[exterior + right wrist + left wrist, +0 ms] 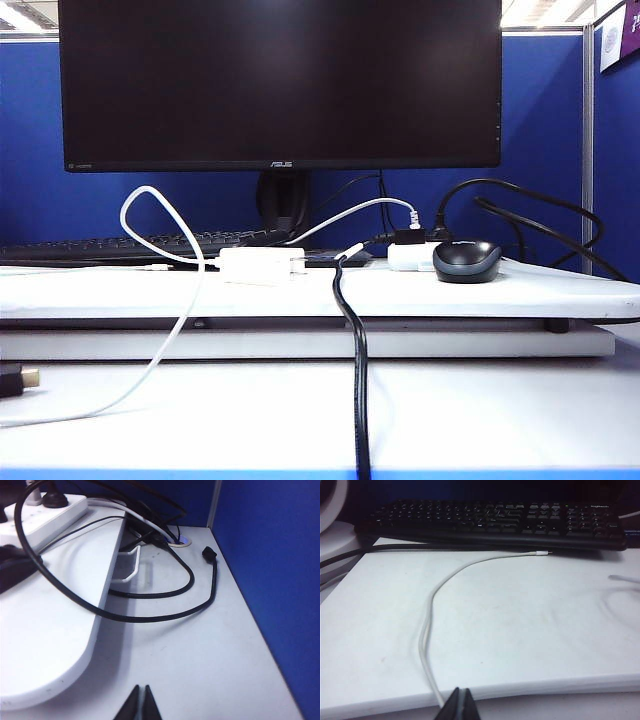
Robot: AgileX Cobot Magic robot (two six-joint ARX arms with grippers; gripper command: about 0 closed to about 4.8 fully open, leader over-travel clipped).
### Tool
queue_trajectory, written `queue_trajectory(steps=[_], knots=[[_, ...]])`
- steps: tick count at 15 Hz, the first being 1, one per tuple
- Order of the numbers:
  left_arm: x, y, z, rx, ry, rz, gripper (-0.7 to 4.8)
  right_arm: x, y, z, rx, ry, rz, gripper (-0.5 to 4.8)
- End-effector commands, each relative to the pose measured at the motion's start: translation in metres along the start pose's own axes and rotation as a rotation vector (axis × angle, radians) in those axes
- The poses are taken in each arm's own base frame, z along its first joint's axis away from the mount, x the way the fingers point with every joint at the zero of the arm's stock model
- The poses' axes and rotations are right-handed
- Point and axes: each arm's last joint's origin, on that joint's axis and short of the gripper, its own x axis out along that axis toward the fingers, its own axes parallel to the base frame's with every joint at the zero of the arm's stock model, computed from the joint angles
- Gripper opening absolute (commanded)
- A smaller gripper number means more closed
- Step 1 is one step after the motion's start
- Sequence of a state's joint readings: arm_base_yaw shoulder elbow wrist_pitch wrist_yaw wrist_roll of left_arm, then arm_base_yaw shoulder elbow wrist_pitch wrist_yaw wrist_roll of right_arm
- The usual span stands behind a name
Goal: Pick up the Type-C charging cable and the charging base, insert one end of the Type-C charger into the corresponding slot on the base, and finally place the plugged-in charger back on the table.
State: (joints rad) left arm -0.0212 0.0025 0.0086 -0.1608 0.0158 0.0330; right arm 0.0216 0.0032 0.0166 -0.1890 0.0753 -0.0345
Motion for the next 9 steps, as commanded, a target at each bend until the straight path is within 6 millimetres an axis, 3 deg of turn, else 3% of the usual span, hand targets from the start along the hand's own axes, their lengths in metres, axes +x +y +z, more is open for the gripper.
queue_trajectory(steps=[1, 9], knots=[[-0.0001, 0.0000, -0.0009, 0.000, 0.009, -0.004, -0.04, 0.0004, -0.0001, -0.0014, 0.060, 0.004, -0.005, 0.00], [-0.0001, 0.0000, -0.0009, 0.000, 0.008, -0.004, -0.04, 0.0004, 0.0001, -0.0011, 0.061, 0.001, 0.002, 0.00]])
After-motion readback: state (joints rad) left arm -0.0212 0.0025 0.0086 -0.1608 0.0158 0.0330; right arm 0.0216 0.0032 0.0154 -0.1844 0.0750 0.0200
